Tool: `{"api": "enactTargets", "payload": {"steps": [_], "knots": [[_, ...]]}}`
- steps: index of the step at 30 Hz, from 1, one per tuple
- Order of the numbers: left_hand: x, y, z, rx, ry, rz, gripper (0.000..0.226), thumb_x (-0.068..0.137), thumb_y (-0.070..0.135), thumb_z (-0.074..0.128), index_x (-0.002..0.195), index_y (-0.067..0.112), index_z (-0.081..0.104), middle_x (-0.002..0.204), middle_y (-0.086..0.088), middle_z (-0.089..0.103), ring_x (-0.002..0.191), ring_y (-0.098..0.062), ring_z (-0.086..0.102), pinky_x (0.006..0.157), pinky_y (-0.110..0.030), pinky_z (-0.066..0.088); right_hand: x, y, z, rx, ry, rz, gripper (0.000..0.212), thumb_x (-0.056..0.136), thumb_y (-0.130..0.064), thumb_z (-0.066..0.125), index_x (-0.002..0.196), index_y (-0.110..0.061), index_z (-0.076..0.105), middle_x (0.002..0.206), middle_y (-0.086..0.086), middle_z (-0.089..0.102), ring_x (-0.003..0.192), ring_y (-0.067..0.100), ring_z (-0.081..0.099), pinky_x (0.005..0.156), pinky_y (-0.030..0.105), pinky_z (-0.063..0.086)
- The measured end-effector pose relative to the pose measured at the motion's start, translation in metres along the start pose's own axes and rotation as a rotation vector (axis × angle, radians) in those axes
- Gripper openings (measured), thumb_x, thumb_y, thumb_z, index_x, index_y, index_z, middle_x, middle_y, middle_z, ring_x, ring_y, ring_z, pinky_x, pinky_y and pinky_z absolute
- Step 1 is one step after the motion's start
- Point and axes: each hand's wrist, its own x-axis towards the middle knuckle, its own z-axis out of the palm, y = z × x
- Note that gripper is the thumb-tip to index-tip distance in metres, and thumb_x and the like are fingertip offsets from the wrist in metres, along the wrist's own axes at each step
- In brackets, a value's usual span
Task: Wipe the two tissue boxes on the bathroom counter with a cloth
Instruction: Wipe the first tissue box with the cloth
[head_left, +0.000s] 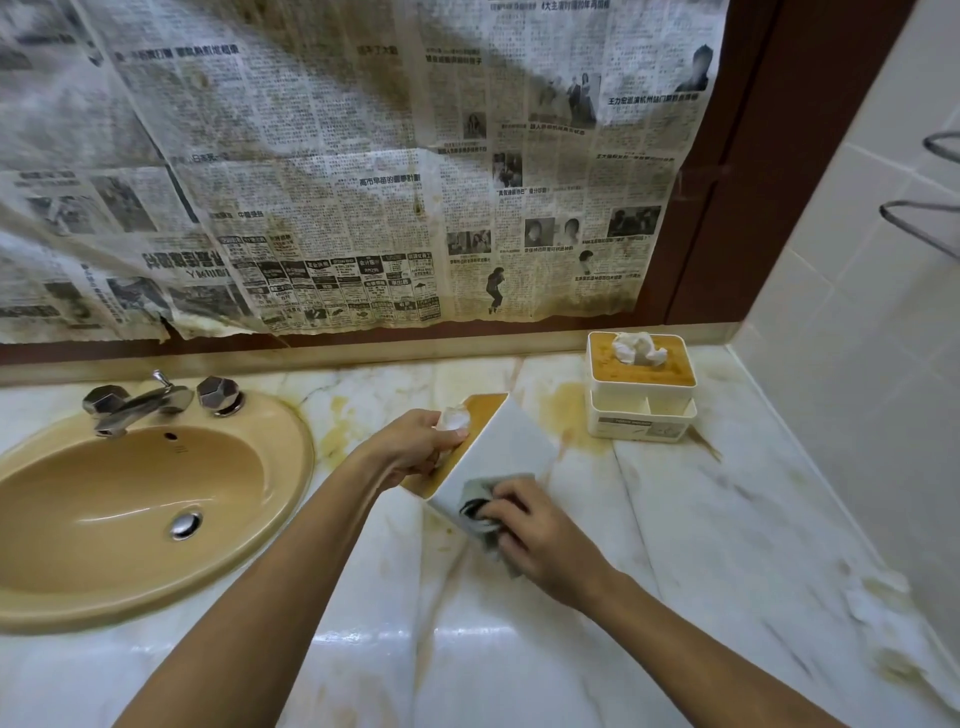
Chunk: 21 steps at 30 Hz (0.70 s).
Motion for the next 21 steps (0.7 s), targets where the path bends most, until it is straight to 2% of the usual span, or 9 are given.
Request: {"api": "enactTargets", "payload": {"steps": [2, 5, 7, 10, 13, 15, 17, 19, 21], "knots": [[-0.003, 0.002, -0.006, 0.039, -0.032, 0.031, 0.024, 0.095, 0.025, 0.062, 0.107, 0.004, 0.063, 0.071, -0.002, 0.045, 0.055, -0.01, 0.037, 0.049, -0.022, 0.027, 0.0, 0.006, -0.012, 0.128, 0.105, 0.189, 0.023, 0.088, -0.01, 0.051, 0.107, -0.012, 0.062, 0.106, 0.001, 0.051, 0.098, 0.006, 0.053, 0.089, 0.014, 0.041], [-0.008, 0.006, -0.011, 0.171, -0.057, 0.07, 0.024, 0.097, 0.023, 0.06, 0.113, 0.005, 0.062, 0.071, 0.004, 0.049, 0.061, -0.01, 0.041, 0.054, -0.023, 0.031, 0.011, 0.017, -0.03, 0.213, 0.33, 0.417, 0.018, 0.09, -0.006, 0.051, 0.102, -0.014, 0.061, 0.099, -0.001, 0.053, 0.096, -0.006, 0.052, 0.084, 0.007, 0.038], [-0.009, 0.009, -0.013, 0.319, -0.057, 0.107, 0.017, 0.098, 0.022, 0.059, 0.11, 0.011, 0.063, 0.077, 0.005, 0.055, 0.071, -0.012, 0.048, 0.062, -0.024, 0.036, 0.019, 0.026, -0.038, 0.258, 0.377, 0.548, 0.019, 0.092, -0.001, 0.053, 0.102, -0.016, 0.059, 0.099, -0.001, 0.056, 0.096, -0.006, 0.054, 0.082, 0.01, 0.04], [-0.003, 0.006, -0.017, 0.601, -0.063, 0.148, 0.01, 0.096, 0.025, 0.059, 0.1, 0.016, 0.057, 0.088, 0.001, 0.059, 0.081, -0.018, 0.053, 0.072, -0.032, 0.038, 0.021, 0.043, -0.042, 0.348, 0.356, 0.716, 0.018, 0.096, -0.006, 0.052, 0.105, -0.018, 0.061, 0.104, -0.003, 0.061, 0.099, 0.007, 0.058, 0.085, 0.026, 0.049], [0.001, 0.001, -0.018, 0.768, -0.05, 0.132, 0.017, 0.094, 0.025, 0.06, 0.1, 0.01, 0.054, 0.087, -0.003, 0.059, 0.083, -0.026, 0.055, 0.07, -0.034, 0.038, 0.024, 0.048, -0.044, 0.411, 0.342, 0.792, 0.018, 0.097, -0.01, 0.051, 0.106, -0.021, 0.062, 0.102, -0.002, 0.064, 0.097, 0.013, 0.061, 0.083, 0.031, 0.051], [0.001, -0.001, -0.015, 0.857, -0.049, 0.122, 0.022, 0.093, 0.025, 0.06, 0.111, 0.013, 0.056, 0.093, -0.004, 0.062, 0.09, -0.028, 0.058, 0.08, -0.039, 0.044, 0.025, 0.045, -0.044, 0.443, 0.337, 0.81, 0.018, 0.097, -0.007, 0.05, 0.102, -0.021, 0.062, 0.097, -0.005, 0.065, 0.089, 0.004, 0.06, 0.077, 0.023, 0.05], [0.002, -0.004, -0.012, 0.931, -0.075, 0.115, 0.023, 0.093, 0.023, 0.06, 0.116, 0.022, 0.055, 0.096, 0.003, 0.06, 0.094, -0.023, 0.056, 0.091, -0.042, 0.045, 0.024, 0.042, -0.043, 0.471, 0.326, 0.814, 0.019, 0.097, -0.005, 0.05, 0.101, -0.019, 0.062, 0.093, -0.005, 0.066, 0.08, -0.003, 0.059, 0.07, 0.014, 0.048], [0.002, -0.009, -0.011, 0.892, -0.129, 0.104, 0.022, 0.092, 0.013, 0.056, 0.106, 0.03, 0.056, 0.095, 0.009, 0.059, 0.091, -0.016, 0.054, 0.096, -0.04, 0.047, 0.023, 0.041, -0.039, 0.489, 0.308, 0.821, 0.018, 0.097, -0.005, 0.05, 0.101, -0.018, 0.062, 0.093, -0.005, 0.066, 0.078, -0.004, 0.059, 0.067, 0.011, 0.048], [0.002, -0.015, -0.014, 0.814, -0.169, 0.099, 0.033, 0.09, 0.002, 0.048, 0.098, 0.031, 0.059, 0.1, 0.009, 0.066, 0.085, -0.012, 0.058, 0.096, -0.036, 0.049, 0.022, 0.04, -0.036, 0.507, 0.298, 0.832, 0.018, 0.097, -0.005, 0.051, 0.101, -0.017, 0.063, 0.092, -0.005, 0.066, 0.077, -0.005, 0.059, 0.066, 0.011, 0.048]]}}
